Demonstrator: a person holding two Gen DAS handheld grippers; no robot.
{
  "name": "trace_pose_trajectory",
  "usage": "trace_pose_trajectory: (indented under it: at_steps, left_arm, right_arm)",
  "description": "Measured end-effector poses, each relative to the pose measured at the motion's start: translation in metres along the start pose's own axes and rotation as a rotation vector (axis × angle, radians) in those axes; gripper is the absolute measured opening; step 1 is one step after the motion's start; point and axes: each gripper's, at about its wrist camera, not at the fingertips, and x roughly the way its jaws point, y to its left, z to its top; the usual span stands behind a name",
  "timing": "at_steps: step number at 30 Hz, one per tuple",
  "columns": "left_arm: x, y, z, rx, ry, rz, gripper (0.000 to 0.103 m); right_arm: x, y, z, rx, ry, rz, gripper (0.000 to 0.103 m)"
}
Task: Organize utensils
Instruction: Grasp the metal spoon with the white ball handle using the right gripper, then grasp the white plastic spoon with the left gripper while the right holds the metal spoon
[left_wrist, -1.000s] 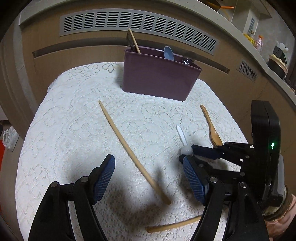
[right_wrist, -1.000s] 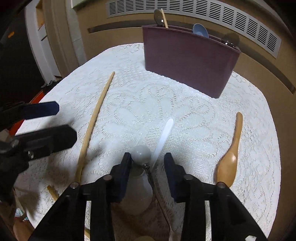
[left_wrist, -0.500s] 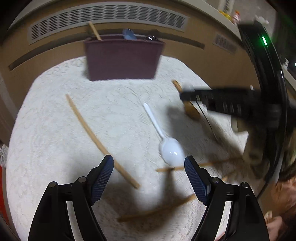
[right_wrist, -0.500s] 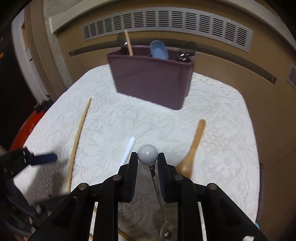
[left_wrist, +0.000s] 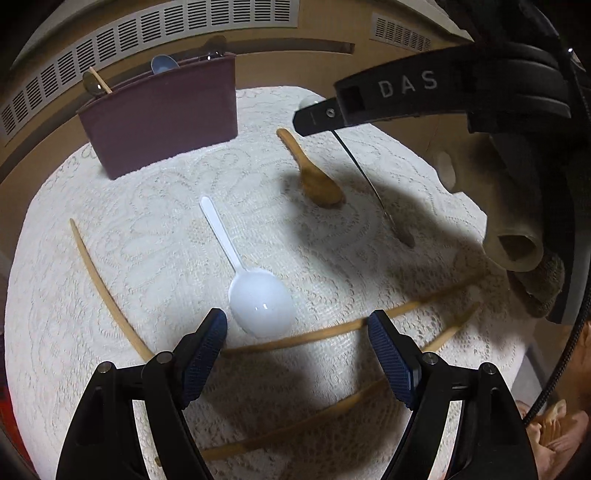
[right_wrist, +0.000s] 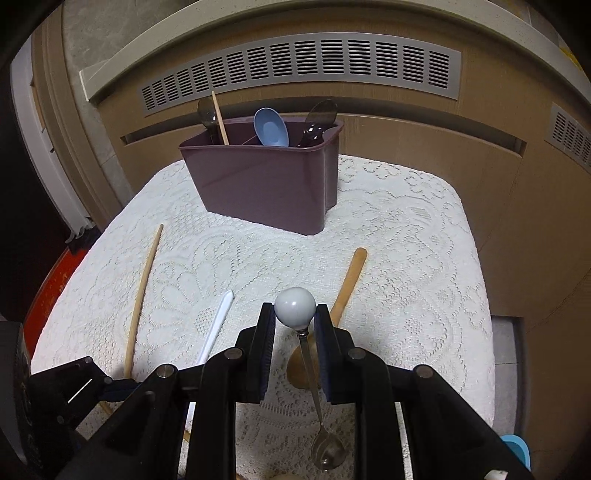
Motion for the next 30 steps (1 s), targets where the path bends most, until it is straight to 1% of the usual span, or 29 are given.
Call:
trace_pose_trajectory:
  at_steps: [2, 4, 7, 9, 11, 12, 16, 19, 21, 23, 25, 26, 28, 29, 30]
  left_arm:
    - [-0.003, 0.002, -0.002, -0.015, -0.016, 0.013, 0.079]
    - [-0.006, 0.011, -0.003, -0.036, -0.026, 0.006, 0.079]
    - [-0.010, 0.018, -0.006, -0.054, -0.034, -0.040, 0.079]
    - [-0.009, 0.017, -0.005, -0.054, -0.032, -0.052, 0.079]
    - [-0.006, 0.017, -0.003, -0.062, -0.023, -0.003, 0.079]
    - [-0.004, 0.019, -0.003, -0.076, -0.019, 0.010, 0.079]
    - [0.000, 0.030, 0.001, -0.147, -0.004, -0.003, 0.076]
    - [0.004, 0.033, 0.002, -0.165, 0.003, 0.004, 0.074]
    - [0.007, 0.033, 0.002, -0.159, 0.003, 0.013, 0.072]
    - [0.007, 0.033, 0.002, -0.147, -0.005, 0.028, 0.068]
    - [0.008, 0.035, 0.003, -0.144, -0.010, 0.039, 0.059]
    - [0.007, 0.037, 0.003, -0.146, -0.011, 0.041, 0.057]
    - [0.005, 0.042, 0.002, -0.161, -0.014, 0.037, 0.048]
    - [0.004, 0.044, 0.002, -0.167, -0.015, 0.034, 0.046]
    - [0.003, 0.047, 0.000, -0.177, -0.018, 0.031, 0.040]
  right_arm:
    - [-0.002, -0.004, -0.001, 0.015, -0.006, 0.007, 0.020]
    - [-0.006, -0.006, -0.002, 0.017, -0.013, 0.009, 0.020]
    - [-0.007, -0.007, -0.003, 0.019, -0.014, 0.012, 0.020]
    - [-0.006, -0.007, -0.003, 0.020, -0.005, 0.011, 0.020]
    - [-0.004, -0.006, -0.004, 0.022, 0.000, 0.010, 0.020]
    - [-0.004, -0.006, -0.004, 0.024, 0.001, 0.009, 0.020]
    - [-0.008, -0.003, -0.006, 0.015, -0.005, 0.007, 0.020]
    - [-0.011, 0.000, -0.007, 0.005, -0.011, 0.014, 0.020]
    - [-0.013, 0.001, -0.006, 0.001, -0.016, 0.018, 0.020]
    - [-0.014, 0.002, -0.006, -0.002, -0.017, 0.018, 0.020]
    - [-0.014, 0.002, -0.007, -0.003, -0.013, 0.017, 0.020]
    - [-0.013, 0.002, -0.008, -0.004, -0.010, 0.017, 0.020]
    - [-0.012, 0.002, -0.009, -0.010, -0.007, 0.013, 0.021]
    - [-0.011, 0.003, -0.010, -0.013, -0.004, 0.011, 0.021]
    - [-0.010, 0.003, -0.010, -0.016, -0.003, 0.011, 0.021]
